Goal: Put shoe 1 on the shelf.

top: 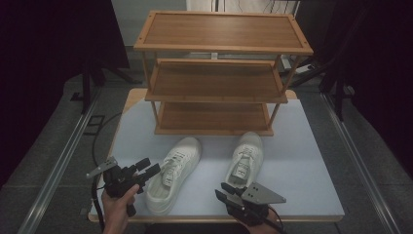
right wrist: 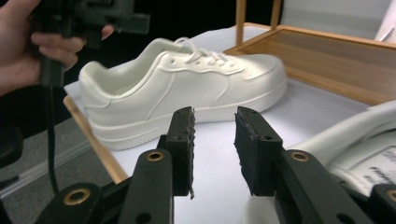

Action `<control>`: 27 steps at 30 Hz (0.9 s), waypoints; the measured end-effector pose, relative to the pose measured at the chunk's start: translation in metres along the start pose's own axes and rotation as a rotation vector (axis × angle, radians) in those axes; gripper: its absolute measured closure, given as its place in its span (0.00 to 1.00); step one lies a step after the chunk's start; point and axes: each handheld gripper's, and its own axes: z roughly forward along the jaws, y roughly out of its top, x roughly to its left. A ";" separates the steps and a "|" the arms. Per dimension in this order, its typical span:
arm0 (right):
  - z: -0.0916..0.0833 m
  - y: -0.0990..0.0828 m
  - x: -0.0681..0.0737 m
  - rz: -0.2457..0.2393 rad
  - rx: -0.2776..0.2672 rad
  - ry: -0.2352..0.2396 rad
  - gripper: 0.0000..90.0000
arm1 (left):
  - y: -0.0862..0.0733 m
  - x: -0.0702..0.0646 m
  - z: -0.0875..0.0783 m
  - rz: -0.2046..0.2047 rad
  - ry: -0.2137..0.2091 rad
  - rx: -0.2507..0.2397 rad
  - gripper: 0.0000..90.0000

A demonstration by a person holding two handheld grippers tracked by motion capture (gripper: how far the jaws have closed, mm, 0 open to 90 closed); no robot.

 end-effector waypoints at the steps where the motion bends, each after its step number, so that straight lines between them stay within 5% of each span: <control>1: 0.000 0.000 -0.001 0.001 -0.002 -0.004 0.73 | 0.000 0.000 0.000 0.000 0.000 0.000 0.33; 11: 0.003 -0.002 0.001 0.013 0.022 -0.016 0.70 | -0.005 0.002 0.011 0.034 0.010 0.044 0.30; 15: 0.002 -0.001 0.006 0.010 0.012 -0.003 0.70 | -0.007 0.003 0.027 0.067 0.030 0.126 0.28; 19: -0.001 0.003 0.012 -0.003 -0.009 0.008 0.70 | -0.009 0.008 0.034 0.047 0.027 0.153 0.29; 22: -0.003 0.006 0.015 -0.007 -0.021 0.012 0.70 | -0.009 0.008 0.038 0.092 0.065 0.172 0.33; 27: -0.004 0.007 0.018 -0.015 -0.025 0.017 0.70 | -0.014 0.013 0.044 0.103 0.109 0.191 0.39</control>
